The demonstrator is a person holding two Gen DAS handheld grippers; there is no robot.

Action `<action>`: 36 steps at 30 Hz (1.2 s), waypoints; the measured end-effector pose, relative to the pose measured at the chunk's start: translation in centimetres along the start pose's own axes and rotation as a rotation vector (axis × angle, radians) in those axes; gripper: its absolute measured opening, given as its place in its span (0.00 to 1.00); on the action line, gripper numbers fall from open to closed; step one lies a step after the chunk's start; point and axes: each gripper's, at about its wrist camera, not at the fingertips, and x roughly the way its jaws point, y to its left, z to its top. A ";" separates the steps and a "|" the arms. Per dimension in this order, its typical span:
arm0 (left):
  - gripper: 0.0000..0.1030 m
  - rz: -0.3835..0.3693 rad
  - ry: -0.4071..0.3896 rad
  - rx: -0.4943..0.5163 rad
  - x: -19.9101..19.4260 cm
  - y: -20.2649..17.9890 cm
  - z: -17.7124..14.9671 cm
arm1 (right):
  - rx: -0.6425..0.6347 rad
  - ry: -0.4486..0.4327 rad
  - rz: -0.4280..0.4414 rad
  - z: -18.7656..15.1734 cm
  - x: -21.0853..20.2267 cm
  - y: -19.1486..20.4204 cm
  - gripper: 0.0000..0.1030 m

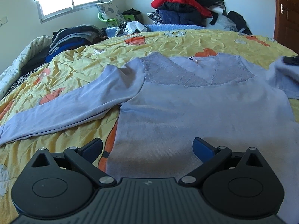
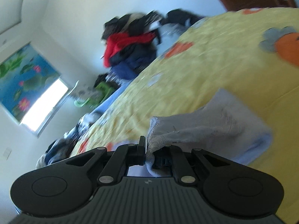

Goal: Fold small clothes
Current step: 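Grasp the sweater's sleeve cuff with the right gripper and lift it, then carry the held sleeve across the sweater body with the right gripper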

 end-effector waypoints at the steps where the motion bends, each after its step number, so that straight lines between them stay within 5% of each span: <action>1: 1.00 -0.004 0.000 -0.003 0.1 0.1 -0.1 | -0.008 0.015 0.016 -0.5 0.4 0.9 0.11; 5: 1.00 -0.020 -0.009 -0.018 0.4 0.3 -0.5 | -0.072 0.062 0.048 -2.9 1.9 4.0 0.11; 13: 1.00 -0.026 -0.040 -0.031 0.4 0.4 -1.0 | -0.278 0.067 -0.062 -6.7 3.4 5.7 0.11; 36: 1.00 -0.061 -0.032 -0.095 0.7 1.2 -1.2 | -0.379 0.114 -0.082 -7.1 4.9 9.2 0.11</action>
